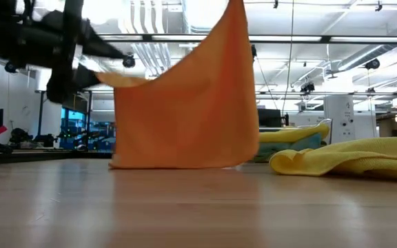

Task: Fold microfiber towels
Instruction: Fold the orange microfiber towel

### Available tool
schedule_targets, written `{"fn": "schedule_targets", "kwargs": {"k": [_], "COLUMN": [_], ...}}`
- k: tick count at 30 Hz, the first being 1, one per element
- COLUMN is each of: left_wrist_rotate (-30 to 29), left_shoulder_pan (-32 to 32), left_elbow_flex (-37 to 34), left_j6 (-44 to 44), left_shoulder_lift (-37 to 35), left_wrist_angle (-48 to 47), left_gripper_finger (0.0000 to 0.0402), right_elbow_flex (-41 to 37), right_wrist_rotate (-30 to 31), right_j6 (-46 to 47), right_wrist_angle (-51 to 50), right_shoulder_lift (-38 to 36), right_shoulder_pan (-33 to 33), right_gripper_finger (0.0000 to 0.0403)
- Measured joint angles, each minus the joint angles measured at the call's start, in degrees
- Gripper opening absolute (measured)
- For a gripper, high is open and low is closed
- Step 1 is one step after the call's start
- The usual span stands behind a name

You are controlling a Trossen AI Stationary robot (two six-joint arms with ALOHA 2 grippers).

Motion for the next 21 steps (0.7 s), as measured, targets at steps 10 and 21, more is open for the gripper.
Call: {"fn": "schedule_targets", "kwargs": {"k": [10,21], "left_wrist_rotate": [16.0,15.7], "left_shoulder_pan": [0.0,0.4], "left_elbow_flex": [0.0,1.8], "left_j6": [-1.5,2.4], "left_shoulder_lift": [0.1,-0.2], "left_wrist_angle": [-15.7,-15.1], "left_gripper_finger": [0.0272,0.0077], "right_elbow_flex": [8.9,8.3], "right_wrist_rotate": [0.0,0.0], "right_j6": [2.2,4.5], "right_wrist_angle": [-9.9,-10.4], "right_shoulder_lift": [1.8,2.6], "right_shoulder_pan": [-0.3,-0.3], "right_gripper_finger": [0.0008,0.0008]}}
